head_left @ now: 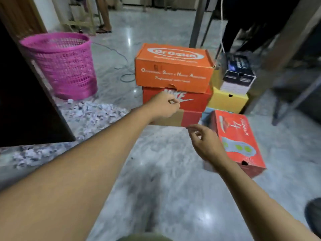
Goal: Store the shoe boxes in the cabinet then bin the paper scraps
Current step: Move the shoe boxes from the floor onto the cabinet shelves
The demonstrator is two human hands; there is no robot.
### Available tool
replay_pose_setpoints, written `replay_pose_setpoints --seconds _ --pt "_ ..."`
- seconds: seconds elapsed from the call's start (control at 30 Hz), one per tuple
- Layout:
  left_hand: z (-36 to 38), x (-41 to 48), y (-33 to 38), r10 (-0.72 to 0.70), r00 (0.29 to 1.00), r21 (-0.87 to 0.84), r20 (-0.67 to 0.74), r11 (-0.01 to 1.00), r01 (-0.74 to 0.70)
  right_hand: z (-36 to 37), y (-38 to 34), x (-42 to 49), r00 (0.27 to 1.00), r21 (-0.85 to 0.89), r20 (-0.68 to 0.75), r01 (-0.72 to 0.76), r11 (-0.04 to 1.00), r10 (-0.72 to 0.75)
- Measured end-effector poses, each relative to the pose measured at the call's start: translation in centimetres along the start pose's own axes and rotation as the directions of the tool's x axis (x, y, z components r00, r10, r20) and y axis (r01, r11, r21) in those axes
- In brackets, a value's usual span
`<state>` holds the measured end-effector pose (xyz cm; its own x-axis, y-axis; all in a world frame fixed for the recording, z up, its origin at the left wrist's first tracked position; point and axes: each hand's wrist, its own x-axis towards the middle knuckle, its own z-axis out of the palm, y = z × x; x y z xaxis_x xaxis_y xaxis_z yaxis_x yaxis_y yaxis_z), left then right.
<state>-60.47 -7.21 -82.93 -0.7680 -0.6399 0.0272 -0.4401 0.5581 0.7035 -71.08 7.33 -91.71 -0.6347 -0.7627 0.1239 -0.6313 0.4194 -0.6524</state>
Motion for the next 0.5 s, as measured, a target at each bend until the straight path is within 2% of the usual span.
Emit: replay_pose_setpoints --seconds 0.07,0.13,0.2,0.27,0.33,0.4,0.5 --pt "2.9 2.2 3.4 0.014 0.989 0.06 0.145 0.998 -0.023 -3.2 3.5 0.0 0.996 -0.017 -0.052 -0.08 0.997 0.079" --pt "6.3 3.8 5.8 -0.051 0.927 0.138 0.372 0.99 -0.001 -5.7 7.7 0.2 0.982 -0.03 -0.077 -0.175 0.984 0.172" --pt "10.1 4.7 6.9 -0.15 0.864 0.212 0.481 0.976 0.051 -7.0 12.1 0.6 0.953 -0.013 -0.084 -0.294 0.956 0.292" --pt "14.4 5.1 7.2 -0.206 0.86 0.165 0.466 0.976 0.144 -7.5 16.3 0.9 0.893 0.007 -0.073 -0.444 0.896 0.443" --pt "18.5 4.6 6.9 -0.221 0.866 -0.033 0.449 0.964 0.264 -7.0 19.3 0.7 0.814 0.002 -0.041 -0.58 0.814 0.58" --pt "22.0 3.8 6.5 -0.183 0.885 -0.23 0.428 0.925 0.302 -6.4 21.1 0.1 0.784 0.038 -0.044 -0.618 0.785 0.619" --pt "26.0 3.7 5.6 -0.189 0.919 -0.389 0.346 0.862 0.324 -5.7 23.0 -0.4 0.772 0.137 -0.027 -0.626 0.767 0.635"
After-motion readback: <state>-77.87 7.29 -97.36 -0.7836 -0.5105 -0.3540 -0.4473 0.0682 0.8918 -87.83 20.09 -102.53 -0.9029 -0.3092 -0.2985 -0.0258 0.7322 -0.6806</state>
